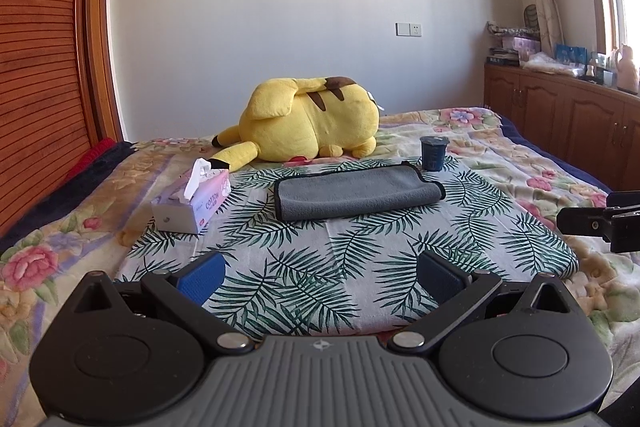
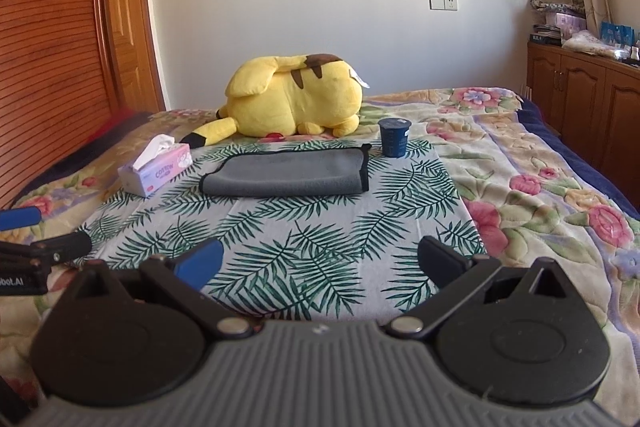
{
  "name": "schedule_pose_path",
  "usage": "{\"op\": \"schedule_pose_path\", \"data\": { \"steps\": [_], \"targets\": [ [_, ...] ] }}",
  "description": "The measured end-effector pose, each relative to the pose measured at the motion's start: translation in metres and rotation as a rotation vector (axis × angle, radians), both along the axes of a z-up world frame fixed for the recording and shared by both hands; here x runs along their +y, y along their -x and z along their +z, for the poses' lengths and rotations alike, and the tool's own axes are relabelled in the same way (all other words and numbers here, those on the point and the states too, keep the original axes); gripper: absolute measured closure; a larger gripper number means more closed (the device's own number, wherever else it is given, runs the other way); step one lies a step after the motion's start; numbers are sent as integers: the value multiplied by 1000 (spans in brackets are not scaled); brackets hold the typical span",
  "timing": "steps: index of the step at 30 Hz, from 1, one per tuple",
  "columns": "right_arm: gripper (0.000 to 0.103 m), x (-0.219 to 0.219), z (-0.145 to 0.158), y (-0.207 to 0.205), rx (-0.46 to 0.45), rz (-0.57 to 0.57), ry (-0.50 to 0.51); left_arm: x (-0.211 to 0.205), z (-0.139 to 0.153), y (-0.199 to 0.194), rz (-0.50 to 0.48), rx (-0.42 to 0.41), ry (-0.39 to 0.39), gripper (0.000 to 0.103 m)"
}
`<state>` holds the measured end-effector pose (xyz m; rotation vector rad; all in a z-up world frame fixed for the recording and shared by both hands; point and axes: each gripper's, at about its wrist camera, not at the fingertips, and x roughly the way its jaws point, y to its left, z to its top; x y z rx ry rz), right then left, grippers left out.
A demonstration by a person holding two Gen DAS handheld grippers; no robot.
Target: Fold towel
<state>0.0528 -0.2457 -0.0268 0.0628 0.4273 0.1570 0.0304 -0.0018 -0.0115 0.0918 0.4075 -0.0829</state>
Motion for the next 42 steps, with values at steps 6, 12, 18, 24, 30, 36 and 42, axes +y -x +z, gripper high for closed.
{"op": "schedule_pose_path", "data": {
  "steps": [6,12,18,24,30,36,42],
  "targets": [
    [0,-1,2,4,-31,-12,7,4,3,2,13,-22,16,16],
    [0,-1,4,6,-56,-21,12,5,7,7,18,-62,21,16],
    [0,-2,6,8,-80,-44,23,6,10,9,20,-81,24,16],
    [0,-2,6,9,-91,-54,29,8,11,9,21,-85,26,16],
    [0,-2,6,9,-91,-55,27,7,10,10,18,-82,23,16],
    [0,-2,6,9,-91,-55,27,7,10,10,20,-82,21,16],
    [0,-2,7,9,-91,-55,26,7,10,10,19,-83,22,16]
  ]
}}
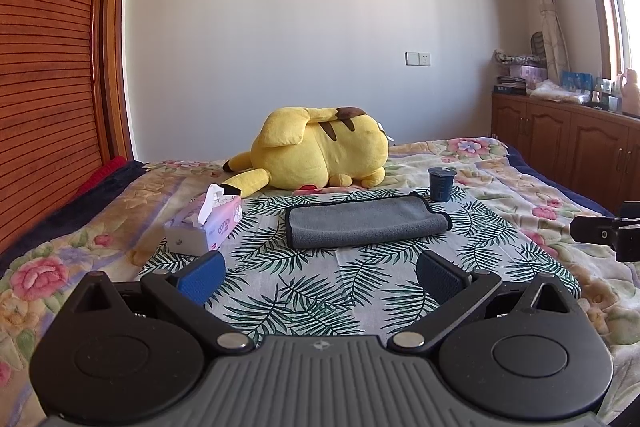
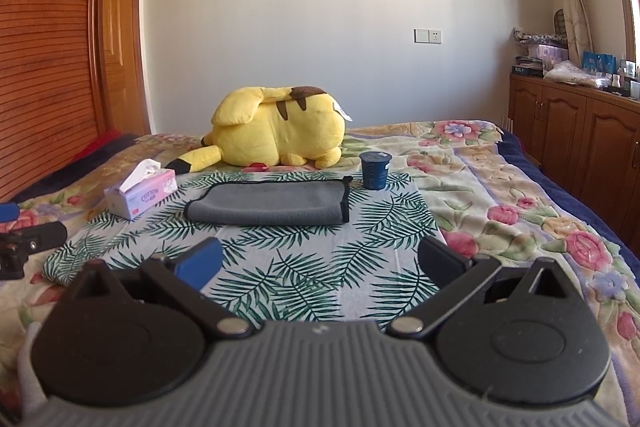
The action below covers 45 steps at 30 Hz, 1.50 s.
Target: Fold towel
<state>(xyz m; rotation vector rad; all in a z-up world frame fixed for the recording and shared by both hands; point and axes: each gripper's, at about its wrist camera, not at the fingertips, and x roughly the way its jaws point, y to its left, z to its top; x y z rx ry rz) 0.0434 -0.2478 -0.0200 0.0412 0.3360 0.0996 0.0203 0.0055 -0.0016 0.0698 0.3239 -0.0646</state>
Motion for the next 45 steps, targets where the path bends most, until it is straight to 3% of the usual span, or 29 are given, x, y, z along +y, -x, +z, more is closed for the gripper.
{"op": "schedule_pose_path", "data": {
  "steps": [45],
  "targets": [
    [0,1,1,0,-3,-2,1,1,-1,-4,0,11,-11,16]
  ]
}}
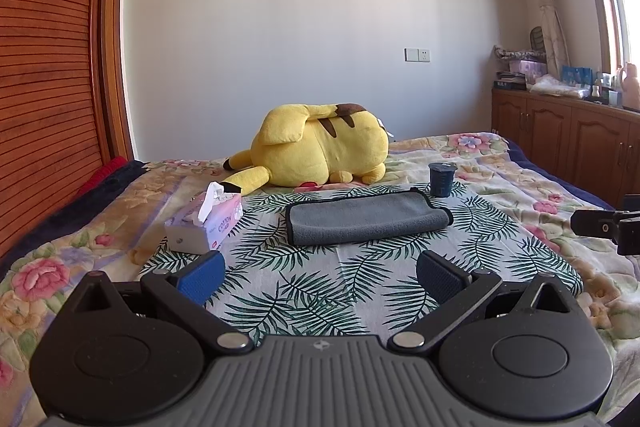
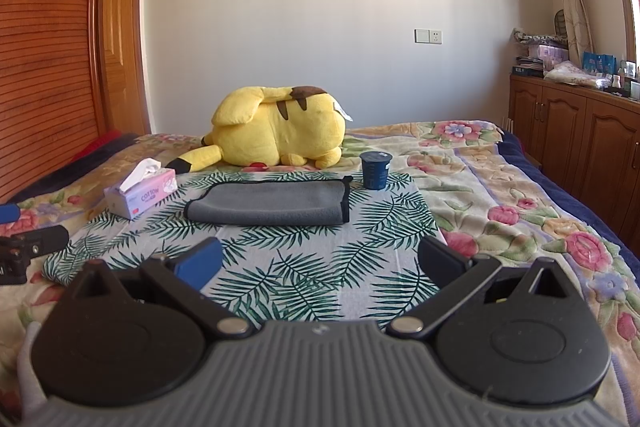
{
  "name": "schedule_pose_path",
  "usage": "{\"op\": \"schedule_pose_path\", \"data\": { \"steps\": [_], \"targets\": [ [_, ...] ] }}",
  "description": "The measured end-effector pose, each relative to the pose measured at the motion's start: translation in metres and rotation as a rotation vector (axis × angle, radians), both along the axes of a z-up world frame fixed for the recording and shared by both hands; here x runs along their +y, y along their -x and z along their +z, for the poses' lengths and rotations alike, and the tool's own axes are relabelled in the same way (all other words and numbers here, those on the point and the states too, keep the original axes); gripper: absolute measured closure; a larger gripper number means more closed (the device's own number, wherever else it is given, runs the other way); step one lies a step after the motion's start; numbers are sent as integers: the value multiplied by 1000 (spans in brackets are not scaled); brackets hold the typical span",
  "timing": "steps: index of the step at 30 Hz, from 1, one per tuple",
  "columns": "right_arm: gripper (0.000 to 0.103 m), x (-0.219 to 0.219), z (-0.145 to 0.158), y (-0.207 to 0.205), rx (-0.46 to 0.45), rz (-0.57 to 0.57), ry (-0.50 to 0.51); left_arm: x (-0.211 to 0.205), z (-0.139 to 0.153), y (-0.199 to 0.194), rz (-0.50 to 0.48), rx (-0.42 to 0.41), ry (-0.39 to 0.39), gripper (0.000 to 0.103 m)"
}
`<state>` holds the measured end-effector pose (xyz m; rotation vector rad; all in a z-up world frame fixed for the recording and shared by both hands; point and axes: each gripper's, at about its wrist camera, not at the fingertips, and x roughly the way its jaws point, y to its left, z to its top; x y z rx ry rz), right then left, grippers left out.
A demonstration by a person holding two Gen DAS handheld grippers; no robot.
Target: Fold towel
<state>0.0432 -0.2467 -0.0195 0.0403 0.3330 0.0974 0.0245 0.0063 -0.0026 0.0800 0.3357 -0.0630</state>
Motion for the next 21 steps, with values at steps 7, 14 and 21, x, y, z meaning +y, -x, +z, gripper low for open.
{"op": "schedule_pose_path", "data": {
  "steps": [7,14,21],
  "targets": [
    [0,0,0,0,-1,0,0,0,0,0,0,-2,0,16],
    [0,0,1,0,-1,0,1,0,-1,0,-1,-5,1,16],
    [0,0,0,0,0,-1,0,0,-1,0,-2,-4,1,16]
  ]
}}
